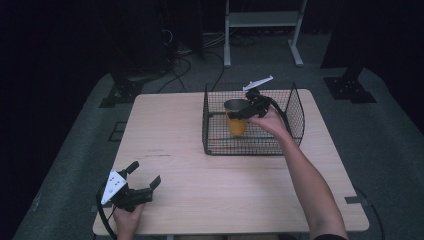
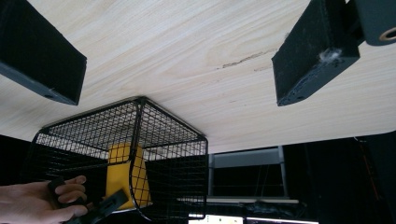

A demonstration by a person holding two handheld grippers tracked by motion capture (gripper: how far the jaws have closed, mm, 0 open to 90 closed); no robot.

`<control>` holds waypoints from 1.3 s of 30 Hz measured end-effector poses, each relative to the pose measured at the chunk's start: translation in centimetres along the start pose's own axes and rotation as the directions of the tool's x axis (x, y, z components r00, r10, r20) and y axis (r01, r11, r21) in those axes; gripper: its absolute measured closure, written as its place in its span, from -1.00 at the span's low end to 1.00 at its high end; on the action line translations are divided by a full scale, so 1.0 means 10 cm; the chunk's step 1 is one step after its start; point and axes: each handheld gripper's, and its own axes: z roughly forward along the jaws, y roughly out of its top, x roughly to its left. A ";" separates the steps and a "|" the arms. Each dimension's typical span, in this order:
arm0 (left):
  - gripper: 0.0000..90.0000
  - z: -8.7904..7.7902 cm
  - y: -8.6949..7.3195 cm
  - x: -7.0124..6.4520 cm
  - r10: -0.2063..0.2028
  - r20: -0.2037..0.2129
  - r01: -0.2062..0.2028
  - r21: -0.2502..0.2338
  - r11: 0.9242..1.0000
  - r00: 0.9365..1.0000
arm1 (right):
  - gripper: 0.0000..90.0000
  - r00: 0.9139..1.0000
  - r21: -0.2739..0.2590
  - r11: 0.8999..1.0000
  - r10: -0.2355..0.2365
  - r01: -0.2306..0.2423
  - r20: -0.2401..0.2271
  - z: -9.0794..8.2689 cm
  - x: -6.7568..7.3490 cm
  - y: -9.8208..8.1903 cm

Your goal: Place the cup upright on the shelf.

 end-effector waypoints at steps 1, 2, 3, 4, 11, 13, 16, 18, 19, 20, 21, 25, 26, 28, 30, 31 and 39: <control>-0.95 0.00 0.00 0.00 0.000 0.000 0.000 0.000 1.000 1.000 | -0.74 1.000 0.003 1.000 -0.001 0.001 0.001 0.01 0.00 0.00; -0.95 0.00 0.00 0.00 0.000 0.000 0.000 0.000 1.000 1.000 | -0.74 1.000 0.008 1.000 -0.003 0.003 0.001 0.03 0.00 0.00; -0.95 0.00 0.00 0.00 0.000 0.000 0.000 0.000 1.000 1.000 | -0.74 1.000 0.018 1.000 -0.002 0.002 0.002 0.07 0.00 -0.01; -0.95 0.00 0.00 0.00 0.000 0.000 0.000 -0.001 1.000 1.000 | -0.74 1.000 0.018 1.000 -0.002 0.002 0.002 0.07 0.00 -0.01; -0.95 0.00 0.00 0.00 -0.001 0.002 0.001 -0.002 1.000 1.000 | -0.74 1.000 0.045 0.999 -0.007 0.006 0.023 0.17 -0.03 -0.04; -0.95 0.00 0.00 0.00 -0.001 0.002 0.001 -0.002 1.000 1.000 | -0.74 0.999 0.057 0.998 -0.013 0.011 0.031 0.20 -0.04 -0.04; -0.95 0.00 0.00 0.00 -0.001 0.003 0.001 -0.002 1.000 1.000 | -0.74 0.999 0.070 0.997 -0.017 0.014 0.036 0.23 -0.04 -0.05; -0.95 0.00 0.00 0.00 -0.001 0.003 0.001 -0.002 1.000 1.000 | -0.74 0.999 0.067 0.998 -0.021 0.018 0.037 0.23 -0.03 -0.05; -0.95 0.00 0.00 0.00 -0.001 0.003 0.001 -0.002 1.000 1.000 | -0.74 0.999 0.069 0.997 -0.022 0.019 0.038 0.24 -0.02 -0.05; -0.95 0.00 0.00 0.00 -0.001 0.003 0.001 -0.002 1.000 1.000 | -0.74 0.999 0.070 0.997 -0.026 0.024 0.039 0.24 -0.02 -0.05; -0.95 0.00 0.00 0.00 -0.001 0.003 0.001 -0.002 1.000 1.000 | -0.74 0.999 0.071 0.997 -0.028 0.025 0.039 0.24 -0.01 -0.05; -0.95 0.00 0.00 0.00 0.000 0.004 0.000 -0.002 1.000 1.000 | -0.74 0.998 0.080 0.996 -0.039 0.035 0.050 0.24 0.01 -0.04; -0.95 0.00 0.00 0.00 0.001 0.004 -0.001 -0.001 1.000 1.000 | -0.74 0.998 0.081 0.996 -0.042 0.037 0.053 0.24 0.01 -0.04; -0.95 0.00 0.00 0.00 0.001 0.004 -0.001 -0.001 1.000 1.000 | -0.74 0.997 0.085 0.995 -0.047 0.042 0.065 0.24 0.02 -0.04; -0.95 0.00 0.00 0.00 0.001 0.004 -0.001 -0.001 1.000 1.000 | -0.75 0.996 0.091 0.994 -0.059 0.052 0.071 0.24 0.02 -0.04; -0.95 0.00 0.00 0.00 0.002 0.004 -0.002 0.000 1.000 1.000 | -0.75 0.995 0.092 0.994 -0.061 0.054 0.073 0.24 0.03 -0.04; -0.95 0.00 0.00 -0.01 0.003 0.004 -0.003 0.001 1.000 1.000 | -0.77 0.993 0.109 0.991 -0.088 0.079 0.080 0.23 0.07 -0.03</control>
